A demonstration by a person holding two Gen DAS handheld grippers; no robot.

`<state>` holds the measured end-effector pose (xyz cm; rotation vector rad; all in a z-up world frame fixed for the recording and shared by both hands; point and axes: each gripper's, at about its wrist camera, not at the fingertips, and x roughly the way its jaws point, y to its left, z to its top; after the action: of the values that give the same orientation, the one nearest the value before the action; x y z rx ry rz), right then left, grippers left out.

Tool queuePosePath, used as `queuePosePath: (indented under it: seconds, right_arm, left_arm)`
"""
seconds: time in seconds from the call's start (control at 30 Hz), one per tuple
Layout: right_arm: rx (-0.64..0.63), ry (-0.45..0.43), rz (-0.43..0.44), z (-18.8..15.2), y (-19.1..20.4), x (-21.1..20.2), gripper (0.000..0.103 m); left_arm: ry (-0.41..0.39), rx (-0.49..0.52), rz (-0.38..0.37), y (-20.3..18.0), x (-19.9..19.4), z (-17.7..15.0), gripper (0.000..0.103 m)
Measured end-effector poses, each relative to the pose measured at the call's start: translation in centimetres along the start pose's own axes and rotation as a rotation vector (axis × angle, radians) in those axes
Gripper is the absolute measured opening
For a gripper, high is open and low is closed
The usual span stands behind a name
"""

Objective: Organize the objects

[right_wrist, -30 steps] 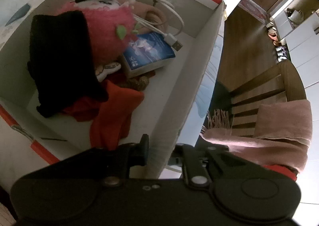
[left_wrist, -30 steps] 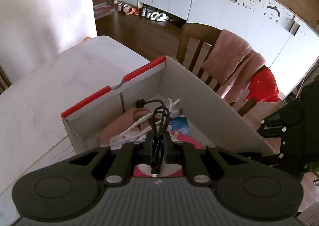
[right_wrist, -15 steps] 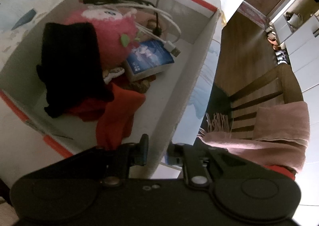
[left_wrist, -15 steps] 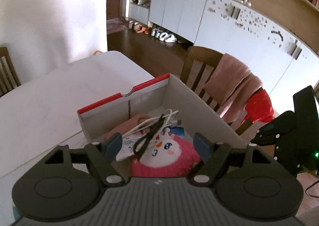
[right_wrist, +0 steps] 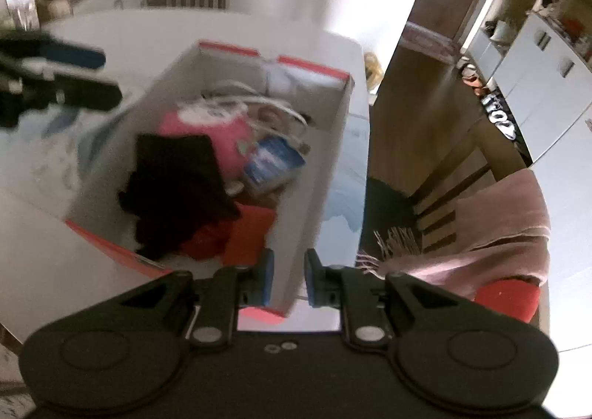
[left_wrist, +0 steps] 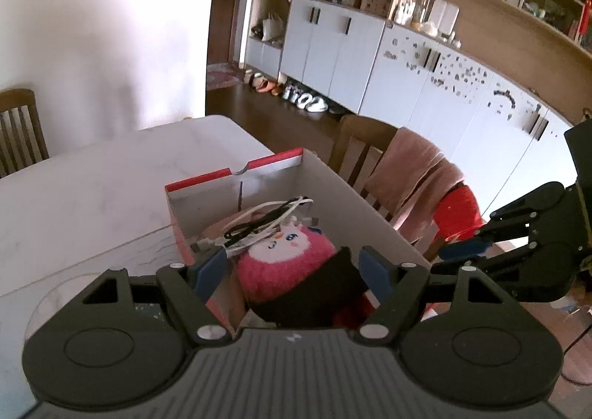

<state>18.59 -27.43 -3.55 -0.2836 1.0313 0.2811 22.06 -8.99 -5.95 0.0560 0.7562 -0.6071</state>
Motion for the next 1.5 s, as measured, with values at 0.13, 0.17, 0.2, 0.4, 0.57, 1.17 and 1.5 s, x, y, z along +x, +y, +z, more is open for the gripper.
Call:
queuePosePath:
  seconds: [0.13, 0.17, 0.2, 0.4, 0.57, 1.17, 1.5]
  right_arm:
    - [0.065, -0.078, 0.011, -0.5, 1.5, -2.9, 0.019]
    - [0.079, -0.097, 0.010, -0.6, 1.8, -3.6, 0.019]
    - [0.093, -0.121, 0.008, -0.8, 2.2, -4.3, 0.020]
    - [0.190, -0.230, 0.022, -2.3, 4.0, -7.4, 0.028]
    - [0.232, -0.319, 0.016, -3.8, 5.5, -9.0, 0.039]
    - [0.325, -0.497, -0.043, -7.9, 9.1, -11.2, 0.101]
    - [0.315, -0.494, -0.051, -8.7, 9.9, -11.4, 0.101]
  left_arm:
    - [-0.043, -0.005, 0.011, -0.5, -2.4, -1.3, 0.082]
    - [-0.056, -0.009, 0.010, -0.6, -3.1, -1.7, 0.082]
    - [-0.066, -0.016, 0.009, -0.6, -3.7, -2.1, 0.083]
    - [-0.107, -0.045, 0.027, -1.0, -6.9, -4.3, 0.088]
    - [-0.144, -0.053, 0.035, -1.2, -9.0, -5.7, 0.103]
    - [-0.172, -0.020, 0.100, -2.9, -12.2, -9.1, 0.103]
    - [-0.155, -0.013, 0.111, -3.2, -12.1, -9.7, 0.103]
